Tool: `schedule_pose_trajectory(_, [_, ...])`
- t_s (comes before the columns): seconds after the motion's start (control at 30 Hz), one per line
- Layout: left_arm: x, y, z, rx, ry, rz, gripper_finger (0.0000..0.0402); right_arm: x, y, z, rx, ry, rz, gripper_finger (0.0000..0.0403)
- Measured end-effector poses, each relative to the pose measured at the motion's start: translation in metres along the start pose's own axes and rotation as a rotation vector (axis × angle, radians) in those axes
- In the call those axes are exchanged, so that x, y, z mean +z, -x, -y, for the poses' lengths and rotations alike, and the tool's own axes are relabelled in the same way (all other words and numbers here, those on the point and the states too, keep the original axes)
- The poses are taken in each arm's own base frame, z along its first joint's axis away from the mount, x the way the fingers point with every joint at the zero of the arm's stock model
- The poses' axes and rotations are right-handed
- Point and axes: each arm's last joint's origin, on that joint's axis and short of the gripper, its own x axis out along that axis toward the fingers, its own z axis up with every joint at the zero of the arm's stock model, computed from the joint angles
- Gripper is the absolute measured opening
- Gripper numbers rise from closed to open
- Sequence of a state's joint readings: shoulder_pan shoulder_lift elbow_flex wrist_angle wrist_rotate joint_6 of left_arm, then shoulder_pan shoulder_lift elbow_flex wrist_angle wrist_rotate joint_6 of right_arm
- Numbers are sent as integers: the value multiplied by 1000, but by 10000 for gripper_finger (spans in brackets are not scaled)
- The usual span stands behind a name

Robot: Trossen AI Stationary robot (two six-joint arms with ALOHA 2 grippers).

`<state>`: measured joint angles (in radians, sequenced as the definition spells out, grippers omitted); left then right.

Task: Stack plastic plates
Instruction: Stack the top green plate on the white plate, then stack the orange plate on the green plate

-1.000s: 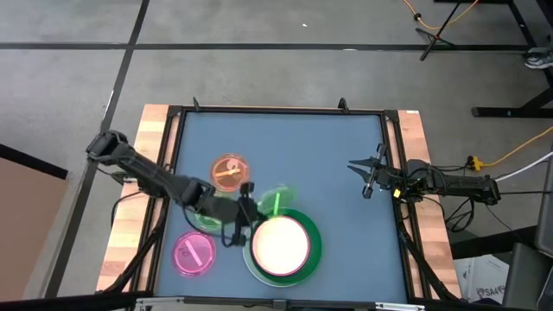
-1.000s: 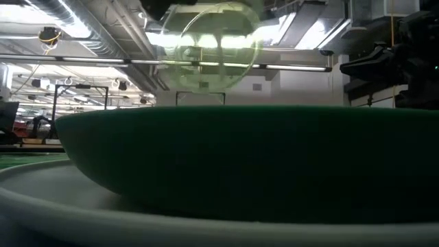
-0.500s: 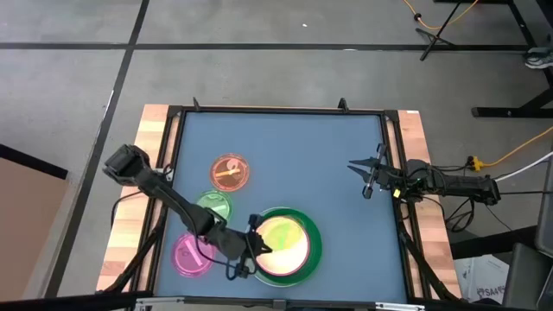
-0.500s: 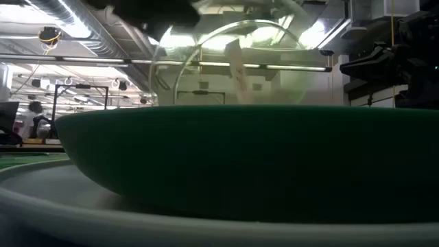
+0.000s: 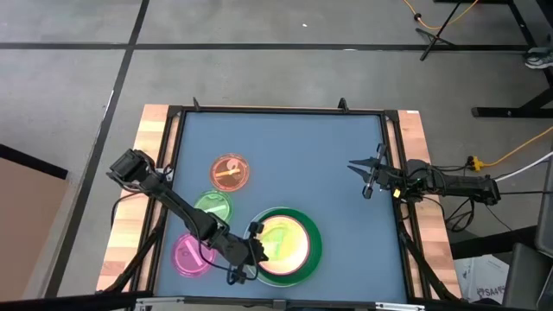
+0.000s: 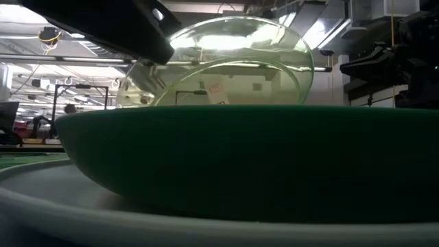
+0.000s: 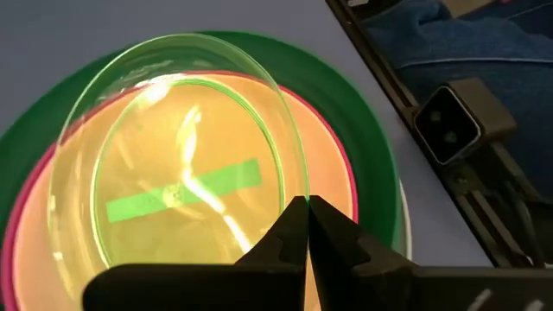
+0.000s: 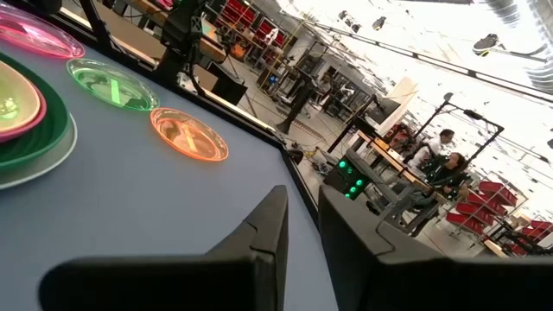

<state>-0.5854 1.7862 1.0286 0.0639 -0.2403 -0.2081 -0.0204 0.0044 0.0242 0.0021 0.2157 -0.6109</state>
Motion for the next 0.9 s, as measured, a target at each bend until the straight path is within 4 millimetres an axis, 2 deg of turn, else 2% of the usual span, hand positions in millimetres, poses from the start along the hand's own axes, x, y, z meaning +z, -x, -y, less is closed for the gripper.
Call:
schedule_pose_trajectory(0.67, [0,0,0,-42,58,-14,1,0,0,0,0,0,0,62])
schedule_pose_trajectory(0.9, [1,-2,-5,-47,91,-18,47,0,0,0,0,0,0,62])
